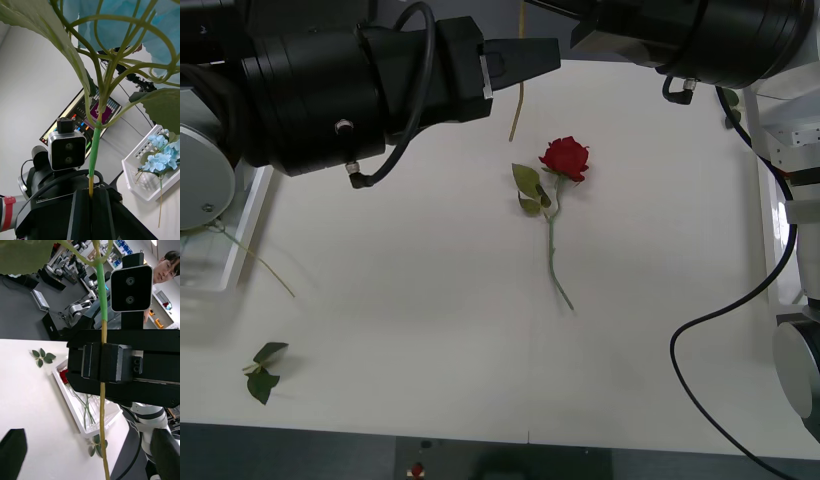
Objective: Put the red flowers into the right box and the blue flowers into the left box
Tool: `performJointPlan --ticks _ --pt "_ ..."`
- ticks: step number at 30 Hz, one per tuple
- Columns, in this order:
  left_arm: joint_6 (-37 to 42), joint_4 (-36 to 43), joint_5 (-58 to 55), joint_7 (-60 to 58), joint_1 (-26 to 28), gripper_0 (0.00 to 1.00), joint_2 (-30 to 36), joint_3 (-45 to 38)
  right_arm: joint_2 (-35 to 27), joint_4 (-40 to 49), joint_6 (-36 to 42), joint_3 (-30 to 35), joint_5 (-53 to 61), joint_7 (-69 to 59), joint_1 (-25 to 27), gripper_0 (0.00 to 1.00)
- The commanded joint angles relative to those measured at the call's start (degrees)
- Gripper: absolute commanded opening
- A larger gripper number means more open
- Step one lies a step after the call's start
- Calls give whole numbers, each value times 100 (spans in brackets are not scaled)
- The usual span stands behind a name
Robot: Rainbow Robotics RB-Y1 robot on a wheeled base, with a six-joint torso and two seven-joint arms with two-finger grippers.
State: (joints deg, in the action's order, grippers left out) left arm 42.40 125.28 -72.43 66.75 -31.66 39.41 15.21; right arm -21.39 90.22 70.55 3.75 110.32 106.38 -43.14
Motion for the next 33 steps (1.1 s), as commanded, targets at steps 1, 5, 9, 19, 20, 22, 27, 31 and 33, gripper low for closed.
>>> performJointPlan --ticks 1,5,9,19,20,22,27,31,33 --pt "-12 84 71 -118 -174 16 -56 96 -14 172 -33 -32 42 111 -124 0" --pt "-12 84 106 -144 -182 0 -56 140 -14 172 -33 -32 42 111 -124 0" --pt "-12 75 124 -171 -182 0 -56 175 -14 172 -33 -32 42 111 -124 0" --pt "-12 75 168 -267 -226 0 -56 175 -14 172 -33 -32 42 111 -124 0" --pt "-12 75 186 -276 -226 0 -56 184 -14 172 -33 -32 42 111 -124 0" --pt "-12 75 203 -294 -218 0 -65 175 -14 172 -33 -32 42 111 -124 0" --pt "-12 75 247 -303 -218 0 -56 166 -14 172 -33 -32 42 111 -124 100" --pt "-12 66 291 -329 -218 0 -39 140 -14 172 -33 -32 42 111 -124 100" --pt "-12 40 282 -373 -209 0 -12 70 -14 172 -33 -32 42 111 -124 100"
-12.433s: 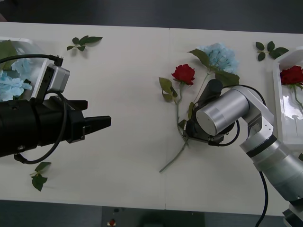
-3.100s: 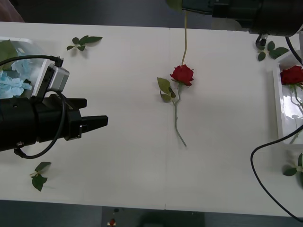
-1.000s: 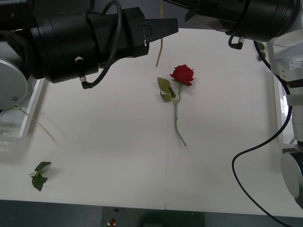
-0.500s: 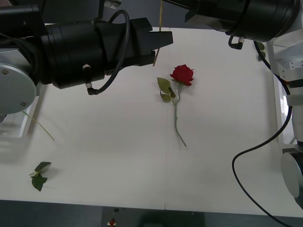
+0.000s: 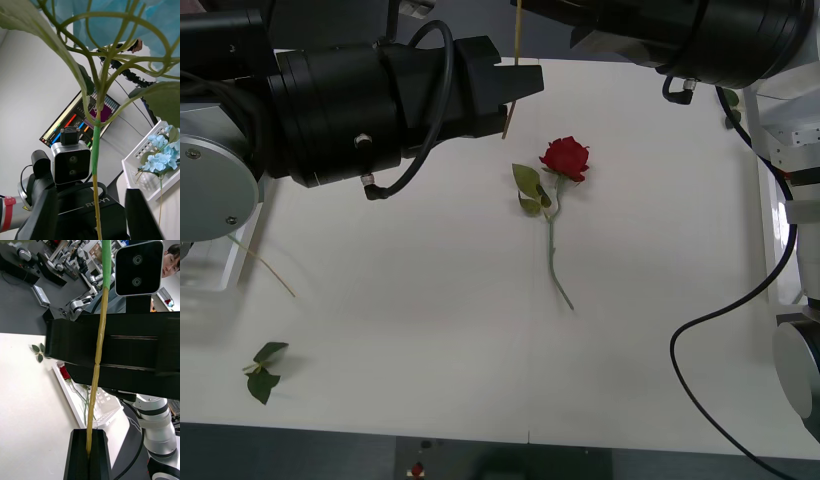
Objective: Put the red flowers into the right box and the blue flowers into the left box
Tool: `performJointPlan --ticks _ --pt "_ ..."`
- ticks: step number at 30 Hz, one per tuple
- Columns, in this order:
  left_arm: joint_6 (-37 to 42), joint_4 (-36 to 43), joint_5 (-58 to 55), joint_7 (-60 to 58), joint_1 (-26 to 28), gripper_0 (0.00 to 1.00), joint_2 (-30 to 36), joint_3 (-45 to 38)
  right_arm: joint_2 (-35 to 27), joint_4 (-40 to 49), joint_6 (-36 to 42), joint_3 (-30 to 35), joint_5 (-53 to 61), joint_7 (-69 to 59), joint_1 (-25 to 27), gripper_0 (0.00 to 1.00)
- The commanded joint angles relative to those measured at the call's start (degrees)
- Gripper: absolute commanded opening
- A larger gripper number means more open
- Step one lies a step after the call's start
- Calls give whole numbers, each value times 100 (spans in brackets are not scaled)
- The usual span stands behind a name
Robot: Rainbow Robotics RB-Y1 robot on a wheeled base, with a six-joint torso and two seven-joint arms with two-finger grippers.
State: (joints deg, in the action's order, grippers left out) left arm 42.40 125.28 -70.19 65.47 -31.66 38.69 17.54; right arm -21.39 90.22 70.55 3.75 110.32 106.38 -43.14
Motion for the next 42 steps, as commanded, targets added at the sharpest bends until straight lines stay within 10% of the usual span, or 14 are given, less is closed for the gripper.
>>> performJointPlan --ticks 1,16,31,42 --pt "-3 31 41 -246 -200 0 69 -198 -14 172 -33 -32 42 111 -124 100" --pt "2396 -197 -38 -210 556 0 693 -2527 -40 145 -15 -32 16 111 -45 100" --pt "2493 -891 -47 352 2964 0 1739 -4558 -1121 145 1154 56 -1927 -1699 -19 100" --pt "2203 -2579 155 1460 3140 0 1756 -4804 -1174 145 2156 -269 -4326 -4020 -28 100"
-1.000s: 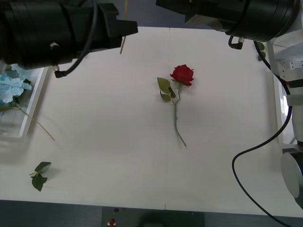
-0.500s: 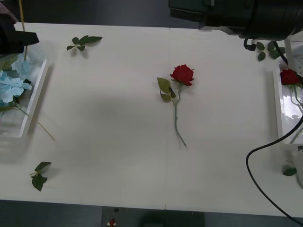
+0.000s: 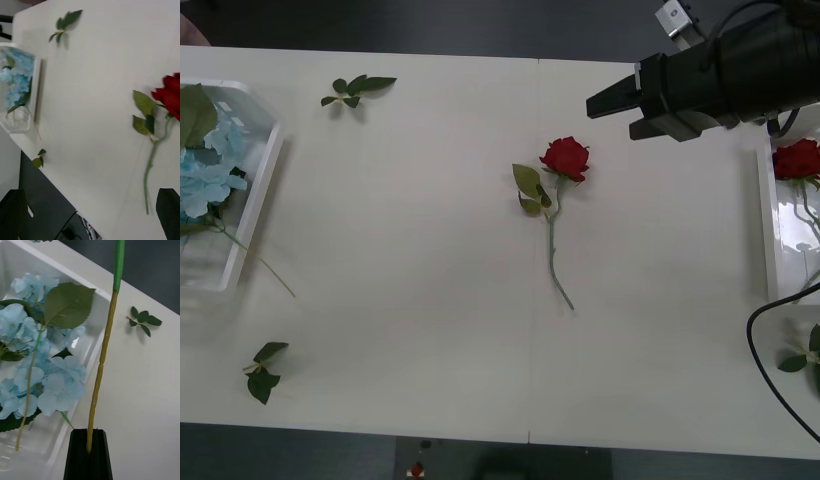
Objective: Put the red flowers into the right box and the blue flowers into the left box
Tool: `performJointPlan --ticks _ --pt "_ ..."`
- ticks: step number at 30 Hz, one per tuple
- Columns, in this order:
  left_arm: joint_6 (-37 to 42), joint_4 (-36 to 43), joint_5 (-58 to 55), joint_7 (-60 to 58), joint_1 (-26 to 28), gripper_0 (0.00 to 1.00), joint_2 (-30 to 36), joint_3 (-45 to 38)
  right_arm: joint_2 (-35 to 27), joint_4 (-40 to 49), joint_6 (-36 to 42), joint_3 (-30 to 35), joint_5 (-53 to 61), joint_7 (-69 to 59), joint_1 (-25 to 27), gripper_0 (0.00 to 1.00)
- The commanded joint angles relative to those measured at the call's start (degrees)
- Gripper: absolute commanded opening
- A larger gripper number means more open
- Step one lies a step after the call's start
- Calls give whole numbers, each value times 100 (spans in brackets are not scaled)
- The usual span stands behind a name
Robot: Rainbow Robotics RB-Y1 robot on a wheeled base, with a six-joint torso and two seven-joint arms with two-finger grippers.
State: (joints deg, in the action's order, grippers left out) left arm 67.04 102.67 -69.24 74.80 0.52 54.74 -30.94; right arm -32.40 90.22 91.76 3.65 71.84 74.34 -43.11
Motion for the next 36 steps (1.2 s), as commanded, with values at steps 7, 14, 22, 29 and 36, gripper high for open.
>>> performJointPlan --ticks 7,14,22,29,36 --pt "-762 -915 543 580 -78 0 151 466 -3 145 -79 -1217 -1937 -1871 -137 100" --pt "-1008 -968 675 589 1 18 151 694 199 136 -158 -1947 -3036 -2424 -207 100" --pt "-1008 -968 473 650 19 65 151 624 744 -426 -448 -2184 -4073 -2354 -304 100" --pt "-973 -924 -345 800 36 88 168 387 1157 -1455 -993 -2518 -4688 -2293 -646 100" --pt "-938 -283 -1487 861 36 100 388 360 1535 -2360 -1643 -2641 -5127 -2249 -848 100"
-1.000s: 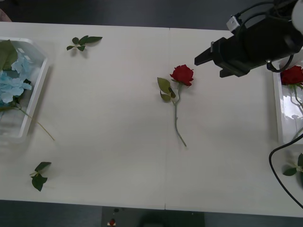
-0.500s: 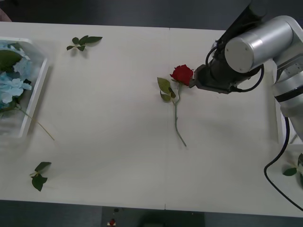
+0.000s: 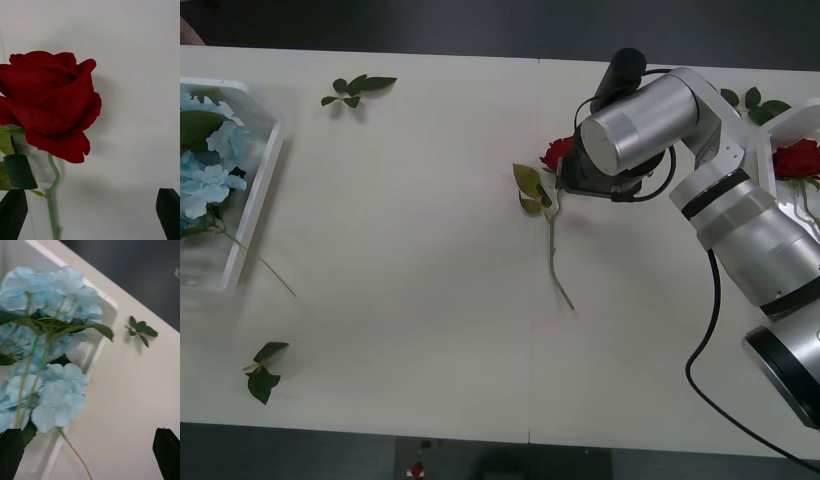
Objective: Put the red flowers into the right box and the blue flowers into the left box
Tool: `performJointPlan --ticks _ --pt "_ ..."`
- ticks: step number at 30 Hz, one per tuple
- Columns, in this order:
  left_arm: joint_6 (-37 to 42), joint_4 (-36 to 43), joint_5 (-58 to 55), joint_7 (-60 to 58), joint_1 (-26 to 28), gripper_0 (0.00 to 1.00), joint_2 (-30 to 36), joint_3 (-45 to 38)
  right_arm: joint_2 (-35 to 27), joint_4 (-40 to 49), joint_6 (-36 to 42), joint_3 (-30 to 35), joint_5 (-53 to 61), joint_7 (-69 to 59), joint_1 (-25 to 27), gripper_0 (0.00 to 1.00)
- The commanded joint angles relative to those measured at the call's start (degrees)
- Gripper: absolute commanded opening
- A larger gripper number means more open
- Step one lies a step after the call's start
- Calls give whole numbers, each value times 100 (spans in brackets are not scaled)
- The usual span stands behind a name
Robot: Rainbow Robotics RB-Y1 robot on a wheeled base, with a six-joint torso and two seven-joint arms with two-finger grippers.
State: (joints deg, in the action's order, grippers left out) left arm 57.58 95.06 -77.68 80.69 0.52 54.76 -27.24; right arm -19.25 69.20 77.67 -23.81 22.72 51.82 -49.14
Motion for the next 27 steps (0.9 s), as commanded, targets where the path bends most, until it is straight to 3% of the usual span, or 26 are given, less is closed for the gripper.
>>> performJointPlan --ticks 1,11,19,27 --pt "8 540 -740 272 36 100 412 8 247 -302 -261 87 -233 4 -245 100" --pt "-265 1516 -1970 377 71 100 1203 395 405 -733 -744 -344 -505 -14 -281 100" --pt "-1565 2474 -2023 553 484 100 1309 1133 545 -935 -841 -406 -699 -32 -272 100" --pt "-1688 3291 -1917 685 387 100 1309 1828 598 -935 -850 -502 -716 -75 -272 100"
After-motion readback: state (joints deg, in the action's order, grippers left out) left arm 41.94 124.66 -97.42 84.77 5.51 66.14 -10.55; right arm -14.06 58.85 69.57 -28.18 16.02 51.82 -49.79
